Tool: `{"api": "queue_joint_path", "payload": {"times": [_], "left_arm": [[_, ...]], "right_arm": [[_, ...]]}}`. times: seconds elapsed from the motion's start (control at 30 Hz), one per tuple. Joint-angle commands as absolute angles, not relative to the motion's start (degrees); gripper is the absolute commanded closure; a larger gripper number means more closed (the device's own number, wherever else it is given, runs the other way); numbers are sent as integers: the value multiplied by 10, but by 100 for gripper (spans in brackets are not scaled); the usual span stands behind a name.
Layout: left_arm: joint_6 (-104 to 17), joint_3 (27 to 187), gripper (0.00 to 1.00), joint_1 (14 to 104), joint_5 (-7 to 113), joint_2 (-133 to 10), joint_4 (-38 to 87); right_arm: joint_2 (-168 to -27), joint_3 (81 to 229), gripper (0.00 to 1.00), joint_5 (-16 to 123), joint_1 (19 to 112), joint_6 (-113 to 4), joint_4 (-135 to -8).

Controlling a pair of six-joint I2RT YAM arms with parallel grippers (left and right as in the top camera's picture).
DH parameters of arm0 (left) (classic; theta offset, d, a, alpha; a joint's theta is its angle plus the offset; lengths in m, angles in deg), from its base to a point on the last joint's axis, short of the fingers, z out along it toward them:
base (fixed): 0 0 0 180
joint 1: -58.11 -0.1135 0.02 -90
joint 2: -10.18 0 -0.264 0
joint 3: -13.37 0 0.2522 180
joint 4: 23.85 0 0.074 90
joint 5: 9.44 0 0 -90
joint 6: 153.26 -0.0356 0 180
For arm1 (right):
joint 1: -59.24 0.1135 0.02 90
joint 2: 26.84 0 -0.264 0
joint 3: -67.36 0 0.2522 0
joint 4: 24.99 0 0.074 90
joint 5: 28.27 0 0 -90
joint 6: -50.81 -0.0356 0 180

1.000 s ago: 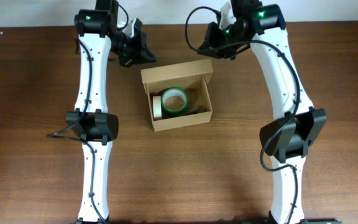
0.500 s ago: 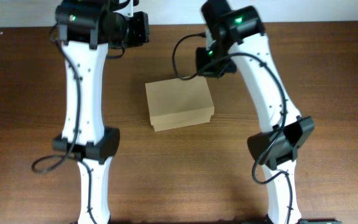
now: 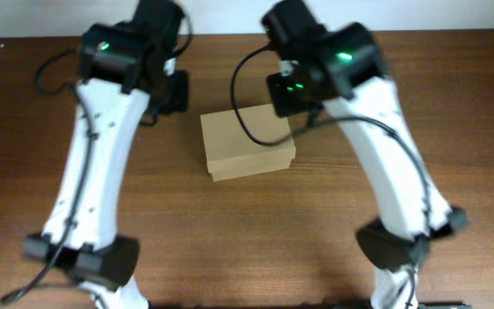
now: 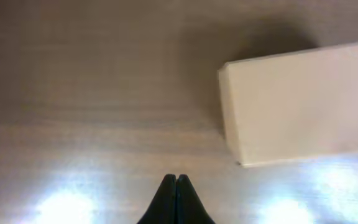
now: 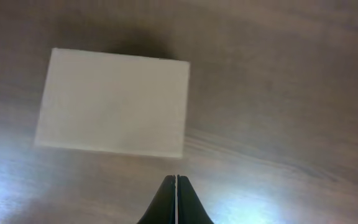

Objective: Pack container
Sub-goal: 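Press down on the closed lid with both grippers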

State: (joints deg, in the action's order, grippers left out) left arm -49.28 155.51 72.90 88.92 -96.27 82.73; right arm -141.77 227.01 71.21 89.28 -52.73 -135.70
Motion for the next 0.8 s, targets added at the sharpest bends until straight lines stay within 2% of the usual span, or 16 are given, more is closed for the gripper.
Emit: {"api": "queue_joint_path", "payload": {"times": [0.0,0.13,0.33,0.47,0.77], "left_arm": [[-543,1434,98,679,831,-850,760],[-546,1336,98,674,820,-834,664],[-561,1237,98,679,743,-871,515],[-564,1223,98,679,705,-918,495],[-574,1223,98,721,687,-986,485]], "right_arm": [[-1345,2224,96,733,869,-519,-1358],[-1342,2162,96,657,838,-527,-1314],[-1350,2000,96,509,785,-530,-1157],[-1373,1915,96,437,761,-532,-1108],[-1406,1865,96,437,761,-536,-1081]]}}
